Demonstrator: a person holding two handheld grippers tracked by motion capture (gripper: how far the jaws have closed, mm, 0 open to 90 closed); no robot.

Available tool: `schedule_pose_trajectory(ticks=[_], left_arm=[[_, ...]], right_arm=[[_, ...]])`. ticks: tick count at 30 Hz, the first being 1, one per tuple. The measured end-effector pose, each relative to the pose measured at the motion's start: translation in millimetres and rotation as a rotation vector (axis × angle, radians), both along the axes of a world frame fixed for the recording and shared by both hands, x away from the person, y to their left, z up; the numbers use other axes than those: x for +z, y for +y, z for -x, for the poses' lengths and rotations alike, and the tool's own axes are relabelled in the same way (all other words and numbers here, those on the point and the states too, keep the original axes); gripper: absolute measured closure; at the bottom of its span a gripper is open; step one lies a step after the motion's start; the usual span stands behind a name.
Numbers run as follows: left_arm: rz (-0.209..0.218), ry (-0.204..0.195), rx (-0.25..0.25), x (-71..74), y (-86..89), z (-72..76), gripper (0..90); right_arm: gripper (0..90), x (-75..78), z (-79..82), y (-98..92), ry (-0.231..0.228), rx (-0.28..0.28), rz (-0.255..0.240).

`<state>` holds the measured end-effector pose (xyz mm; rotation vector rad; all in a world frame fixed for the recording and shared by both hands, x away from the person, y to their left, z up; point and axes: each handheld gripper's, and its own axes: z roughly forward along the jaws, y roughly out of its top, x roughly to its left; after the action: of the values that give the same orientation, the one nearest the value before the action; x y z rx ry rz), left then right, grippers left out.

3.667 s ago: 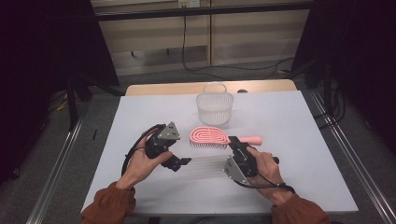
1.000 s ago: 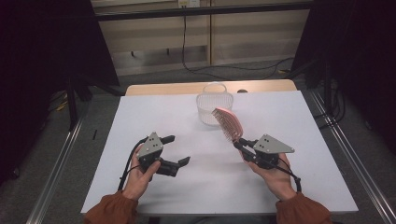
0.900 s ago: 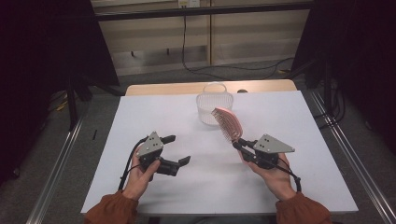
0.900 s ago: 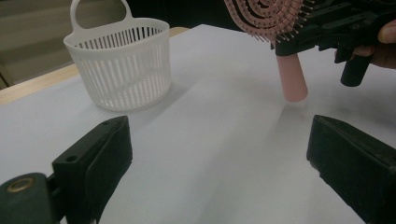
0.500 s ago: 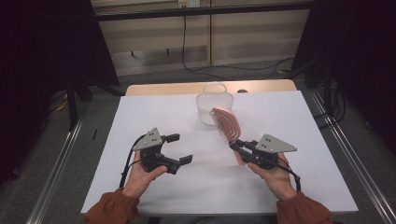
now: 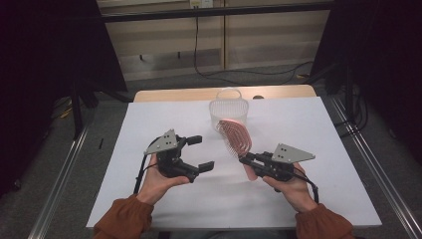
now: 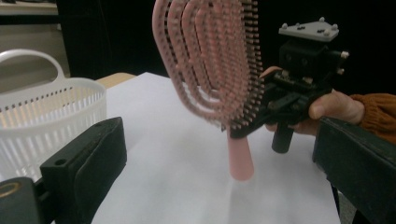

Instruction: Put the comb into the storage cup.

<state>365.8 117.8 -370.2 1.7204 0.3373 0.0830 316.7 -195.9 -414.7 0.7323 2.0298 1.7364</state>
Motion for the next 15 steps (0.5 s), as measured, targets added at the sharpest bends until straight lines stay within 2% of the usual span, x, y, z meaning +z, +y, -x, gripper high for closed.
schedule_pose_trajectory(ticks=[7, 13, 15], left_arm=[[-0.009, -0.036, 0.005, 9.7, -12.3, -8.4, 3.4], [0.011, -0.05, -0.002, 16.8, -15.5, -16.6, 3.4], [-0.011, -0.069, 0.01, 19.2, -17.1, -18.8, 3.3]], right_arm=[[82.0, -0.3, -1.4, -0.5, 0.005, 0.024, -0.006], [81.9, -1.2, -4.2, -0.7, 0.017, 0.035, -0.013], [82.0, -1.4, -4.4, -0.5, 0.018, 0.042, -0.017]])
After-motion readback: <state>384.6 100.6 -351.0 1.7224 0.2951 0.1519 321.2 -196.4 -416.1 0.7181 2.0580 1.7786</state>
